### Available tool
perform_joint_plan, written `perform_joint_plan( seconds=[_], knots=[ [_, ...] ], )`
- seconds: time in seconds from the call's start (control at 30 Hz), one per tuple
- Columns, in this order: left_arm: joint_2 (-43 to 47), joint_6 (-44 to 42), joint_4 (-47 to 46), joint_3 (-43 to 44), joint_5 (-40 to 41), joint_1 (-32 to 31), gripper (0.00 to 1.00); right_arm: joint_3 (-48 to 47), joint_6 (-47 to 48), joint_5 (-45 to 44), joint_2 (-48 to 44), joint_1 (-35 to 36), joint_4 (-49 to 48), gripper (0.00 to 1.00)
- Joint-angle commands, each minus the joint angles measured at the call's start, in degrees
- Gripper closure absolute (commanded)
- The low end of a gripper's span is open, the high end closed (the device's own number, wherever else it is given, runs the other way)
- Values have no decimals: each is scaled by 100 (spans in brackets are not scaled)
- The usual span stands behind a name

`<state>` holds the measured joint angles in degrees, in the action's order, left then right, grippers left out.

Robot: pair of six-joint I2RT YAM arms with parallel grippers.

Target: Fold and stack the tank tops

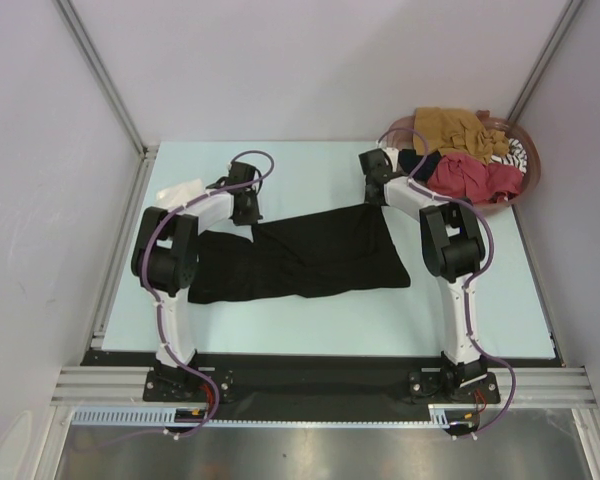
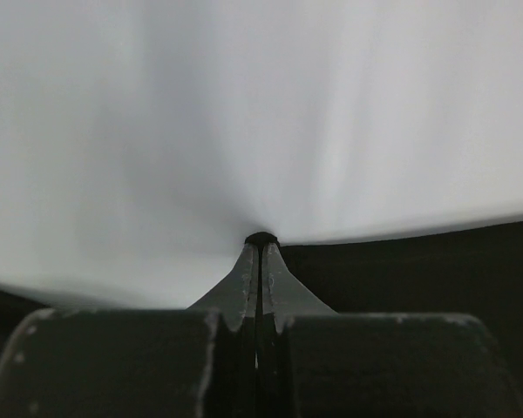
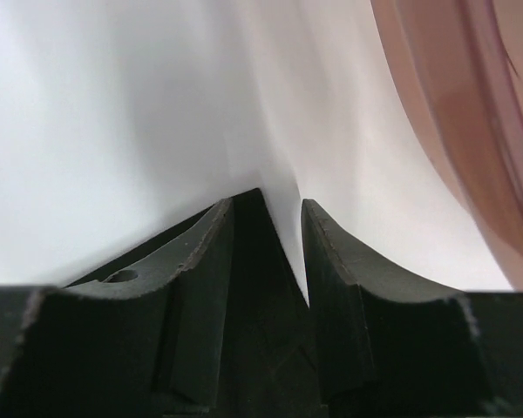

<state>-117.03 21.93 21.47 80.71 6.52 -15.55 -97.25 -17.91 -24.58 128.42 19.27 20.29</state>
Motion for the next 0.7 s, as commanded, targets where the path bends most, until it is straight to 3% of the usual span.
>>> perform_joint_plan(
  seconds=[0.0, 0.4, 0.67],
  knots=[
    [295, -75, 296, -160, 244, 175, 100, -259, 130, 23, 96, 7, 45, 59],
    [304, -31, 331, -152, 235, 219, 100, -470, -63, 568, 271, 86, 54, 63],
    [313, -31, 296, -152, 147, 228, 100, -373, -125, 691, 280, 95, -17, 75]
  ],
)
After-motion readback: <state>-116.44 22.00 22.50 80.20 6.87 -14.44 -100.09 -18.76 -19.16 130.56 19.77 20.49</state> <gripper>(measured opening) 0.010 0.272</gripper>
